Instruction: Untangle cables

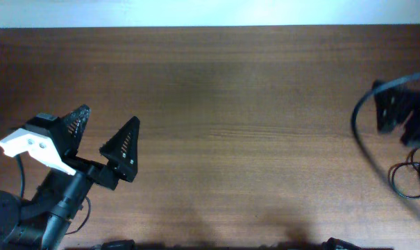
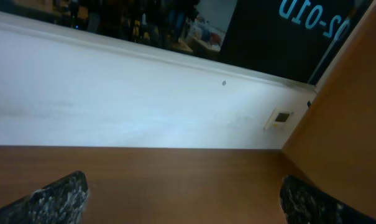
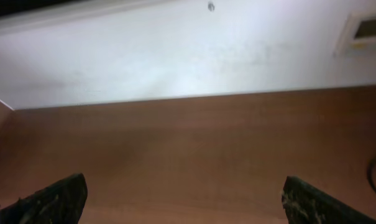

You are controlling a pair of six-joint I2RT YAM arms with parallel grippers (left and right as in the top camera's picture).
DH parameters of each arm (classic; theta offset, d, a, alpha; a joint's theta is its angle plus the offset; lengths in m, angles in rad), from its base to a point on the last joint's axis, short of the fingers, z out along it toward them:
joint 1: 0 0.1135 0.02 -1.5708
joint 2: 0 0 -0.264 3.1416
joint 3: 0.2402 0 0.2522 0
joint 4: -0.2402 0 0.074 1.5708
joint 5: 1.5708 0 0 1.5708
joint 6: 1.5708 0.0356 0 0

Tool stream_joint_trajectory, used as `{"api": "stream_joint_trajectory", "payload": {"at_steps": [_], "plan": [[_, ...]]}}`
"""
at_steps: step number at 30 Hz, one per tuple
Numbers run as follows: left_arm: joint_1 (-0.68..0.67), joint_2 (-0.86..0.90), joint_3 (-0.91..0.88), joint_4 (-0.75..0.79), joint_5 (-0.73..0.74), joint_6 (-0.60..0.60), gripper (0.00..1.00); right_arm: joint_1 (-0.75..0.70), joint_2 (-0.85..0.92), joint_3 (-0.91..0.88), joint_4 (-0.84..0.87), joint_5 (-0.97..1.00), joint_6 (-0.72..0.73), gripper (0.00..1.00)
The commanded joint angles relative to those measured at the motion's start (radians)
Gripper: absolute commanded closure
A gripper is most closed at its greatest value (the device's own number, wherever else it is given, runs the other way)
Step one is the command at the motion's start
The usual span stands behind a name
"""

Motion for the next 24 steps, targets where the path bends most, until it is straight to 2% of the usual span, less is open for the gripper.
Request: {"api": "stream_joint_trajectory", "payload": {"at_steps": [1, 2, 6, 8, 11, 13, 15, 16, 18, 24], "plan": [[0.004, 0.002, 0.006, -0.011, -0.051, 0.016, 0.01, 0.009, -0.187, -0.247, 0.029, 0.047, 0.017, 0.01], [0.004, 0.002, 0.006, -0.04, -0.064, 0.016, 0.01, 0.008, -0.305, -0.39, 0.076, 0.047, 0.017, 0.01], [0.004, 0.002, 0.006, -0.21, -0.233, 0.016, 0.01, 0.009, -0.616, -0.778, 0.24, 0.045, 0.019, 0.01], [0.004, 0.002, 0.006, -0.258, -0.298, 0.016, 0.0, 0.009, -0.678, -0.868, 0.299, 0.043, 0.02, 0.01], [0.004, 0.002, 0.006, -0.313, -0.379, 0.021, 0.01, 0.009, -0.698, -0.926, 0.355, 0.042, 0.019, 0.01], [0.003, 0.002, 0.006, -0.365, -0.352, 0.092, 0.02, 0.009, -0.698, -0.932, 0.375, 0.043, -0.064, 0.01], [0.003, 0.002, 0.005, -0.46, -0.3, 0.2, 0.13, 0.009, -0.698, -0.931, 0.401, 0.043, -0.182, 0.01], [0.003, 0.002, 0.005, -0.477, -0.299, 0.211, 0.13, 0.009, -0.698, -0.931, 0.403, 0.043, -0.192, 0.01], [0.003, 0.0, 0.004, -0.497, -0.299, 0.212, 0.07, 0.009, -0.698, -0.931, 0.404, 0.037, -0.191, 0.01], [0.003, 0.0, 0.003, -0.552, -0.265, 0.209, 0.04, 0.009, -0.698, -0.931, 0.392, 0.02, -0.191, 0.01]]}}
